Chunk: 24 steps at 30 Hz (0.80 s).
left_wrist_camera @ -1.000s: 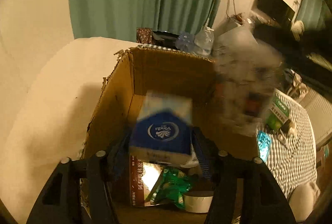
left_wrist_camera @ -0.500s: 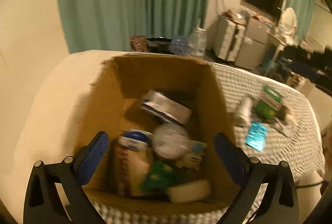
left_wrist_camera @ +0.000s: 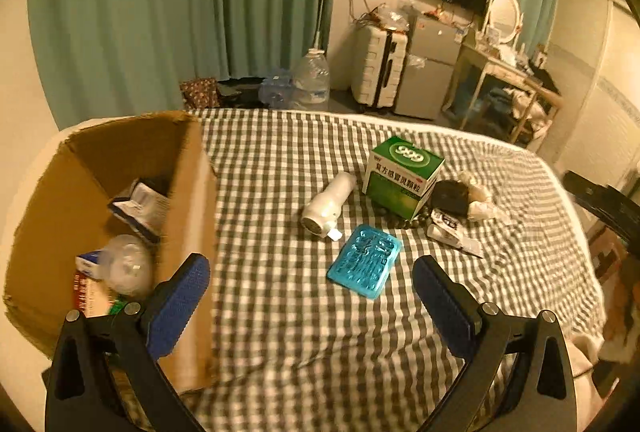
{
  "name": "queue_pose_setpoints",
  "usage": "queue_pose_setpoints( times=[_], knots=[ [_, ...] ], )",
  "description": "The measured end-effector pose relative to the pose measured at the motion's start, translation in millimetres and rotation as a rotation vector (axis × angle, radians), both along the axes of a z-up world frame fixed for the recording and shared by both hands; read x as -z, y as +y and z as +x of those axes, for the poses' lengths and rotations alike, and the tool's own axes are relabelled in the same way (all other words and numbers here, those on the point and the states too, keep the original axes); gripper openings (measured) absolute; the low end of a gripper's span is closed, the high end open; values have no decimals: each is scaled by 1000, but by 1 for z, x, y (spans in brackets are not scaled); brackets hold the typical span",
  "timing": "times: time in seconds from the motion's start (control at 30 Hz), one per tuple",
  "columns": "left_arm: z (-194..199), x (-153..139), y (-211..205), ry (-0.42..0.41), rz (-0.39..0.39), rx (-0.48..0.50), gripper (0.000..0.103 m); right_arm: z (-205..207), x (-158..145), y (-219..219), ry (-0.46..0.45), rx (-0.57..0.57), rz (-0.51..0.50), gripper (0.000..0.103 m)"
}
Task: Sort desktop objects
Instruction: 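Grasp the white plastic bottle with the left gripper while the right gripper grasps the white crumpled cloth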
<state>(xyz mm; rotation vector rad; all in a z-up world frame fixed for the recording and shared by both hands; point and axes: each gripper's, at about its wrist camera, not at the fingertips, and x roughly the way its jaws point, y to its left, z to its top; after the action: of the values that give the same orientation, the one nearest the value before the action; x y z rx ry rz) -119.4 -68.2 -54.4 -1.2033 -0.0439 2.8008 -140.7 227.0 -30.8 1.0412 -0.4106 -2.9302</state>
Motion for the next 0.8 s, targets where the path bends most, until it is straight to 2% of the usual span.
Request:
queue_pose_setpoints(
  times=[0.13, 0.27, 0.37, 0.47, 0.6, 0.67, 0.77, 0.8],
  knots=[
    [-23, 30, 20, -55, 7, -3, 103, 0, 27, 36, 12, 107, -53, 59],
    [-50, 54, 26, -99, -14, -26, 103, -20, 62, 51, -38, 151, -98, 59],
    [-77, 72, 25, -121, -47, -39, 103, -40, 85, 56, -77, 132, -131, 59],
    [-102, 88, 23, -133, -55, -58, 103, -59, 102, 54, -102, 101, -116, 59],
    [-139, 115, 21, -184, -12, -93, 103, -90, 117, 52, -119, 87, -93, 59],
    [-157, 127, 22, -202, 7, -101, 103, -110, 127, 53, -137, 91, -119, 59],
    [-175, 138, 26, -196, -31, -95, 103, -136, 144, 52, -173, 107, -101, 59],
    [-179, 141, 27, -196, -37, -91, 103, -143, 150, 52, -187, 105, -97, 55]
  ],
)
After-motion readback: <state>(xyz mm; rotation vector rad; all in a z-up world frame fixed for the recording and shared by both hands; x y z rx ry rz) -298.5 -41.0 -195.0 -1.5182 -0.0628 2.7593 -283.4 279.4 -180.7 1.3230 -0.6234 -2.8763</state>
